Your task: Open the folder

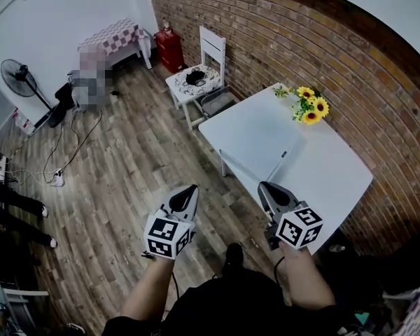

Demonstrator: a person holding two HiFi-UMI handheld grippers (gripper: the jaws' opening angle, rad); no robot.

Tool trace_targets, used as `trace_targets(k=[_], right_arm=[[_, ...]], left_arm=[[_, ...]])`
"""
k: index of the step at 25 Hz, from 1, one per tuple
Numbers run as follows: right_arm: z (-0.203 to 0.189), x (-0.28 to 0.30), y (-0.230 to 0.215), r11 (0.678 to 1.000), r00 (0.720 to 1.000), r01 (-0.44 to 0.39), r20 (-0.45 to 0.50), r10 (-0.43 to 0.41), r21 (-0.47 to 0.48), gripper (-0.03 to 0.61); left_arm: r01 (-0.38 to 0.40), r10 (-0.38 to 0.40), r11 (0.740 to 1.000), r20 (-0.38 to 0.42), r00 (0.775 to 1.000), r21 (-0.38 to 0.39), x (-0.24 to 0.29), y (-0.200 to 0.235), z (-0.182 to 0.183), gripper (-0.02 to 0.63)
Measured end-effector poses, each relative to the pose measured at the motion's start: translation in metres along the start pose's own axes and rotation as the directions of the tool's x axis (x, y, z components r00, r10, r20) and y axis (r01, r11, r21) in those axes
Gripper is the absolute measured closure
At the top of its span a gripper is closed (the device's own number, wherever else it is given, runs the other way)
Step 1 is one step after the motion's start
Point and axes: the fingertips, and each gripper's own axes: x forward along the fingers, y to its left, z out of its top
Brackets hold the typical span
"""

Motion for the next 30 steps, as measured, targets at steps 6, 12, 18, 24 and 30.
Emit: trace_targets(k=[6, 12, 18, 24, 30], right_arm=[[0.02, 0.032, -0.041, 1.0, 1.0, -0.011, -0.022, 0.011, 0.01, 0.563], [0.023, 0.042, -0.077, 0.998, 0.998, 0.059, -0.032, -0.058, 0.03, 0.563], [0.025, 0.042, -0.109, 0.981, 0.982, 0.188, -0.042, -0.186, 0.056, 0.564], [0.017, 0.047, -0.12, 0.945, 0.949, 0.315, -0.049, -0.312, 0.085, 0.563], [0.008, 0.051, -0.119, 0.905, 0.912, 0.411, -0.034, -0.409, 0.108, 0.563]], left_arm=[[0.004, -0.003, 1.0, -0.011, 1.0, 0.018, 0.058, 0.014, 0.024, 0.595], [0.077, -0.074, 0.997, -0.074, 0.995, 0.032, 0.104, 0.013, 0.013, 0.592], [0.217, -0.202, 0.969, -0.132, 0.97, 0.114, 0.158, 0.004, -0.002, 0.592], [0.408, -0.35, 0.877, -0.247, 0.904, 0.252, 0.197, -0.007, -0.033, 0.568], [0.562, -0.46, 0.749, -0.334, 0.822, 0.351, 0.216, -0.02, -0.06, 0.48]])
